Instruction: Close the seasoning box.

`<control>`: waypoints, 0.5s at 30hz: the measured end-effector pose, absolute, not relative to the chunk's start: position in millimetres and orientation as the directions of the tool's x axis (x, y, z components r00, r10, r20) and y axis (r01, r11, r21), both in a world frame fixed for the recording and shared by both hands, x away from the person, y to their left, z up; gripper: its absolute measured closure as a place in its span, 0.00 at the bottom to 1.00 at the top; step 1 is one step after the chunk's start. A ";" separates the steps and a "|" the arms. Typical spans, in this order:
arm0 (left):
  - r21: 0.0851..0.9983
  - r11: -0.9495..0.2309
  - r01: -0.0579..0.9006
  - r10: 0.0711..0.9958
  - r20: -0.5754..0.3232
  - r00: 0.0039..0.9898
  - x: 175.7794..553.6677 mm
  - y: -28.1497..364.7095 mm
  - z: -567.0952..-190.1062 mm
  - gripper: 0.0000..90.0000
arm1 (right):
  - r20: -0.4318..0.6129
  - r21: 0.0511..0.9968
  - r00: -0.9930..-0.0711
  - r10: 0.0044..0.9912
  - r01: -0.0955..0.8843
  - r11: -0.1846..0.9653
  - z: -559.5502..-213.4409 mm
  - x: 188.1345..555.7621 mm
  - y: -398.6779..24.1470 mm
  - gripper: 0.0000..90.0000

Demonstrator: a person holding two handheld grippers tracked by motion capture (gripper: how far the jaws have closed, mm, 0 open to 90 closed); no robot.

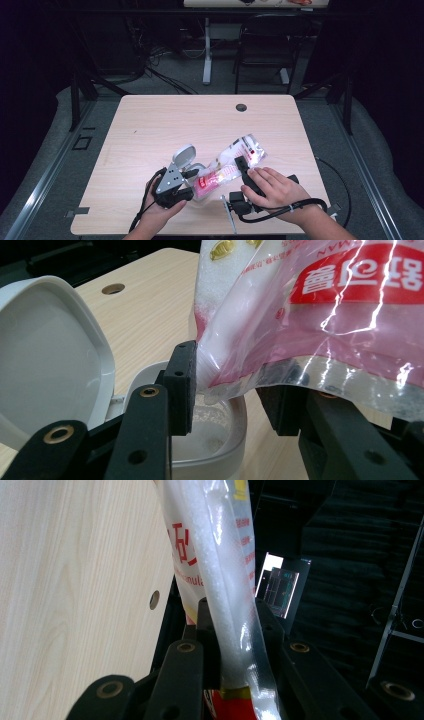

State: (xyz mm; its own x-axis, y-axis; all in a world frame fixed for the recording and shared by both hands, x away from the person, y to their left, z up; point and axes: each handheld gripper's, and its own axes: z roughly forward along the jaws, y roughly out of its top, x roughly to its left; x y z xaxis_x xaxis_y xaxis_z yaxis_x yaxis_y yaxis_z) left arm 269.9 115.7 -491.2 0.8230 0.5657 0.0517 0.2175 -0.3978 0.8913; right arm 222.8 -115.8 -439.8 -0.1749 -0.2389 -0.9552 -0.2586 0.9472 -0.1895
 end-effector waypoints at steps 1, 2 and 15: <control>0.893 -0.393 0.218 0.567 0.049 0.822 270.0 115.9 -491.2 0.68 | -0.955 -0.189 -0.174 -0.239 -0.261 0.947 -439.7 222.9 -115.7 0.87; 0.894 -0.391 0.218 0.568 0.048 0.822 270.1 115.9 -491.2 0.68 | -0.955 -0.190 -0.174 -0.240 -0.261 0.946 -439.5 223.0 -115.5 0.88; 0.893 -0.390 0.225 0.570 0.042 0.821 270.7 116.7 -491.5 0.68 | -0.958 -0.172 -0.176 -0.224 -0.268 0.948 -440.1 224.0 -114.7 0.89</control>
State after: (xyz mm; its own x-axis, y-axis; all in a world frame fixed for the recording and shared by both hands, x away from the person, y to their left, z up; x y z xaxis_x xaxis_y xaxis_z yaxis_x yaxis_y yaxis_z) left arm 270.7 116.7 -491.5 0.8205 0.5701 0.0420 0.2252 -0.3899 0.8929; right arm 224.0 -114.7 -440.1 -0.1765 -0.2243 -0.9584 -0.2684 0.9478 -0.1724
